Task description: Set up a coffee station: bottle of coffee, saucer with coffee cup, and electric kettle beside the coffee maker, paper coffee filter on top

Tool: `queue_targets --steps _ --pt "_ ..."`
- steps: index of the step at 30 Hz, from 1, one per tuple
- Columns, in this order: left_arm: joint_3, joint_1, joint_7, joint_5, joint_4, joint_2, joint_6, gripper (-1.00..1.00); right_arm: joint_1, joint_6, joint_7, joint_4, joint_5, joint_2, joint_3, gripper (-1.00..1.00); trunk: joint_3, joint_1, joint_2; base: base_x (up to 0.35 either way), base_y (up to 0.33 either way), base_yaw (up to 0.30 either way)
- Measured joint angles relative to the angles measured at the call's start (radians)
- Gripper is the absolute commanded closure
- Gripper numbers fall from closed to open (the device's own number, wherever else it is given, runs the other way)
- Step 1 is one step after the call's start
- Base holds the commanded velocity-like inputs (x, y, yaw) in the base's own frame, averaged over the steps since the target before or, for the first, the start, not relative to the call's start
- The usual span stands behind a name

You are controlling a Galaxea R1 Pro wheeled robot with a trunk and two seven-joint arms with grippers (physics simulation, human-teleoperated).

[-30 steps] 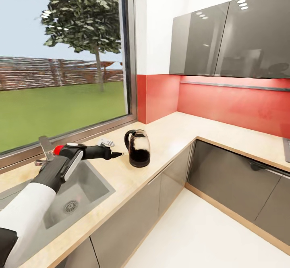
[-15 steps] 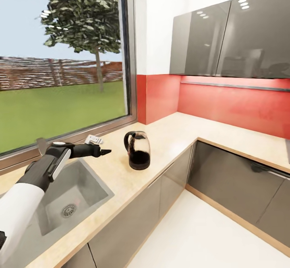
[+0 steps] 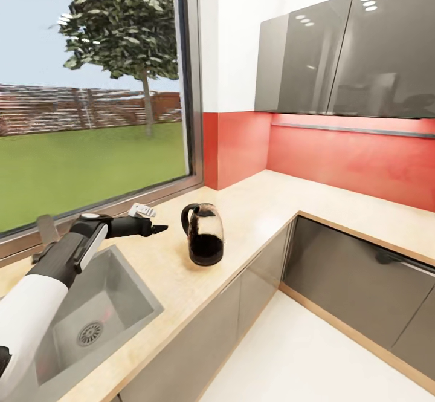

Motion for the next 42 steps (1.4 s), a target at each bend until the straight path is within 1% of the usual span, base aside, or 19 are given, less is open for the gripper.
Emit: queue_targets --steps 6,18,36,42 --pt "0.001 0.000 0.002 -0.001 0.001 0.000 -0.037 -1.00 0.000 0.000 -0.002 0.000 0.000 0.000 0.000 -1.00 0.000 0.000 -0.001 0.025 -0.007 0.000" --pt "0.000 0.000 0.005 -0.002 0.002 -0.001 -0.045 -1.00 0.000 0.001 -0.004 -0.002 -0.002 0.007 0.000 -1.00 0.000 0.000 -0.001 0.001 0.000 -0.012" --pt "0.000 0.000 0.006 -0.002 0.002 -0.001 -0.046 -1.00 0.000 0.003 -0.005 -0.004 -0.003 0.009 -0.001 -1.00 0.000 -0.001 -0.001 0.265 -0.112 0.000" --pt "0.000 0.001 0.006 -0.001 0.002 -0.002 -0.045 -1.00 0.000 0.003 -0.005 -0.003 -0.003 0.009 -0.002 -1.00 0.000 0.000 -0.001 0.089 -0.036 0.000"
